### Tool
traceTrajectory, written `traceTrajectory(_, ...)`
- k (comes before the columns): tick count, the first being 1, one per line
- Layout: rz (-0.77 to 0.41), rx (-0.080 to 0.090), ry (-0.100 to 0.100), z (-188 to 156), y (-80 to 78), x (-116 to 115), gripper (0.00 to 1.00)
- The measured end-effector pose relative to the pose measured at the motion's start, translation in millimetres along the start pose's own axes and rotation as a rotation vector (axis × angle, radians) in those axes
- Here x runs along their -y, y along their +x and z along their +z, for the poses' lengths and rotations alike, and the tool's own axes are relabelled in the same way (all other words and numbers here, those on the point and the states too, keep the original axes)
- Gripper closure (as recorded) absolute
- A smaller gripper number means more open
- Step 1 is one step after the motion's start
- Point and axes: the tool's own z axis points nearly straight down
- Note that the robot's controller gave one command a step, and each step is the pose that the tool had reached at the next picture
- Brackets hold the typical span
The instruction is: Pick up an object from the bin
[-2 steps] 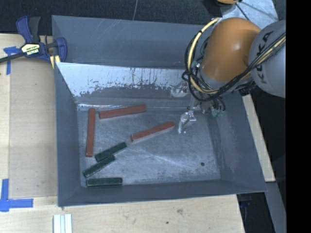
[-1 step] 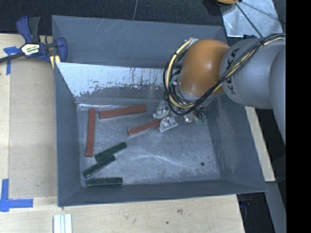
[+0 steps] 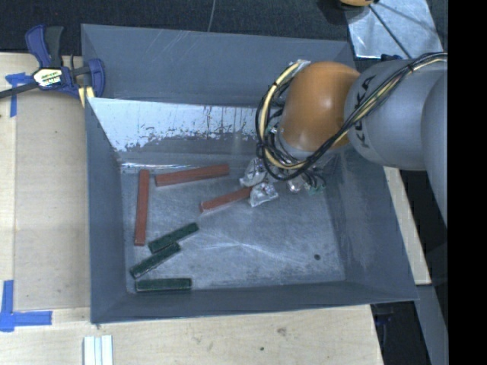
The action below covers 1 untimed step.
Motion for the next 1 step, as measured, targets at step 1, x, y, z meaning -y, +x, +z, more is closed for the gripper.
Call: traceTrajectory(1,0.006,-0.013,0.000,-172.8,3.4,23.7,1.00)
